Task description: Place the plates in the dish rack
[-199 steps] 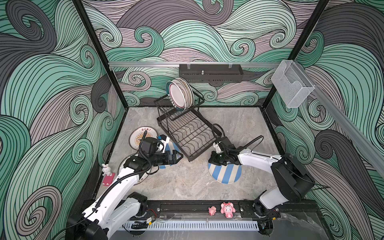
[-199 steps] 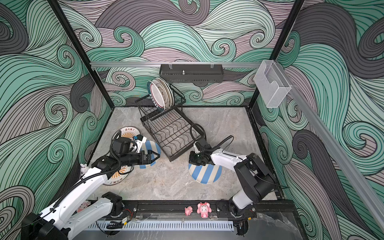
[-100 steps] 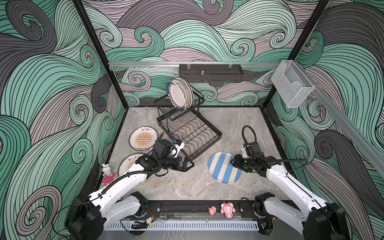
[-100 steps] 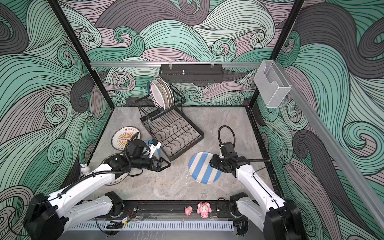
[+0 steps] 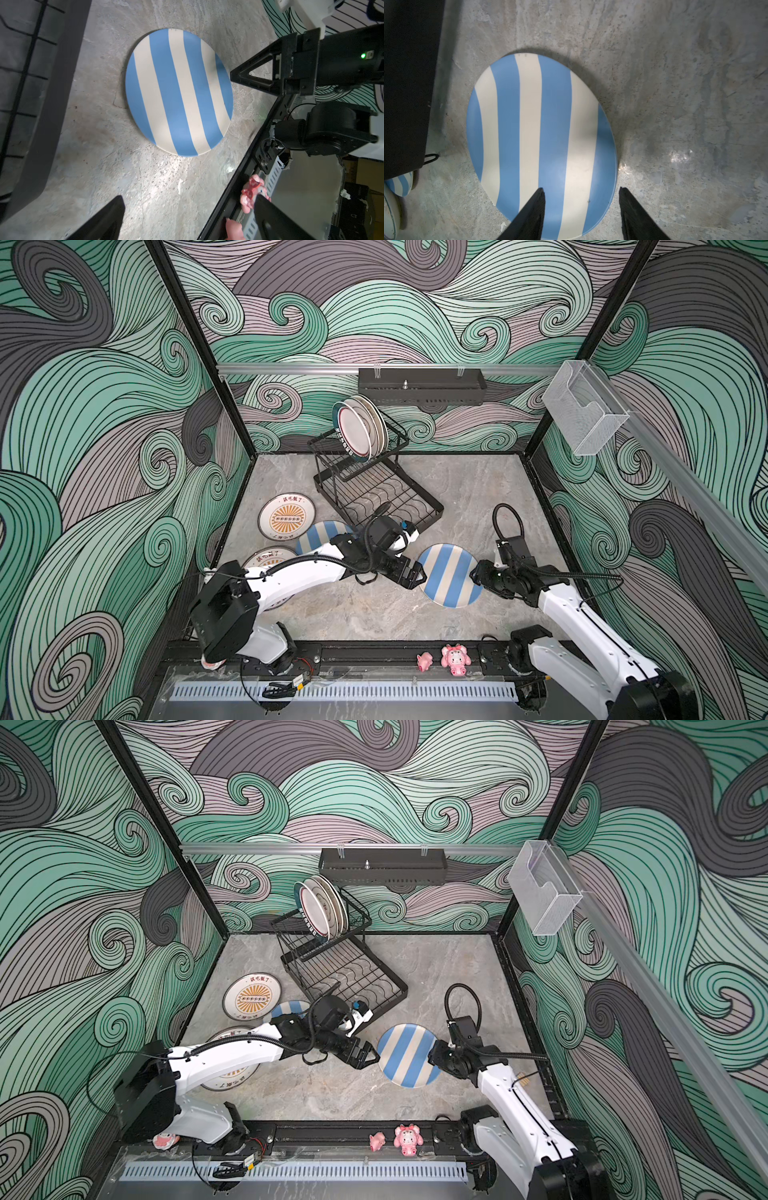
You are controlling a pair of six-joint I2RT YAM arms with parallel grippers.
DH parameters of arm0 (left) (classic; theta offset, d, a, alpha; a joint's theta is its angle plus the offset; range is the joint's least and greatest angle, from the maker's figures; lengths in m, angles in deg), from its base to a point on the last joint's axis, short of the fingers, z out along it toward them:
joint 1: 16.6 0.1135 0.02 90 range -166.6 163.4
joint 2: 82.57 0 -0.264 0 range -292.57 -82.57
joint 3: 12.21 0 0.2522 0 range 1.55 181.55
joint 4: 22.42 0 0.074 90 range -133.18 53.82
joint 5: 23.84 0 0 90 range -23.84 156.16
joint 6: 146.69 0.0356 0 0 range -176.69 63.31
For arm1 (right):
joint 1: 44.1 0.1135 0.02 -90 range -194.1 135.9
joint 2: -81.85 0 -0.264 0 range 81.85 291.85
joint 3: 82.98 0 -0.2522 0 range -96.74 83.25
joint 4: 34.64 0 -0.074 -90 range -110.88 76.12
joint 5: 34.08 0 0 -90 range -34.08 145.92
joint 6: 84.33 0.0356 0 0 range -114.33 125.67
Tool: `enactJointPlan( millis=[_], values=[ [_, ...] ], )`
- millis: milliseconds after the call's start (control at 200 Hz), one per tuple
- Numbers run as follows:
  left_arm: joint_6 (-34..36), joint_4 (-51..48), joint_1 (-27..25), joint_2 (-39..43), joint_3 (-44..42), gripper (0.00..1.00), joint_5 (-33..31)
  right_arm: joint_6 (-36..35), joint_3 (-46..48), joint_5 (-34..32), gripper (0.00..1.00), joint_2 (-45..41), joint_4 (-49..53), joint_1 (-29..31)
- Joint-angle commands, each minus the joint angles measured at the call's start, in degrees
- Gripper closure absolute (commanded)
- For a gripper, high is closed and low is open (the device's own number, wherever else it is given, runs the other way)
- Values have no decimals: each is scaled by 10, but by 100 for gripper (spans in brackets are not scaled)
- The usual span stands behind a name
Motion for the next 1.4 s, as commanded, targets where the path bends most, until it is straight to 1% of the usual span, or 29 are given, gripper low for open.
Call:
enactJointPlan(
  millis=[0, 170, 415, 505, 751, 916, 1146, 1396],
  values=[
    [17, -24, -6, -38, 35, 1, -34, -9, 11, 2, 42, 2, 0, -15],
    [23, -1, -9, -82, 46, 2, -24, -11, 26, 41, 42, 4, -18, -33],
    [46, -10, -13, -132, 65, 1, -28, -9, 41, 58, 42, 22, -47, -47],
    [57, -2, -16, -144, 64, 1, -28, -10, 45, 62, 44, 27, -55, -50],
    [64, 10, -22, -184, 73, 2, -19, -11, 56, 69, 43, 32, -62, -57],
    [77, 3, -23, -212, 96, 2, -16, -7, 69, 79, 43, 39, -78, -62],
    [85, -1, -23, -236, 124, 1, -17, -7, 77, 97, 42, 52, -100, -76],
    [90, 10, -23, -259, 138, 1, -6, -11, 85, 112, 42, 41, -104, -87]
  ],
)
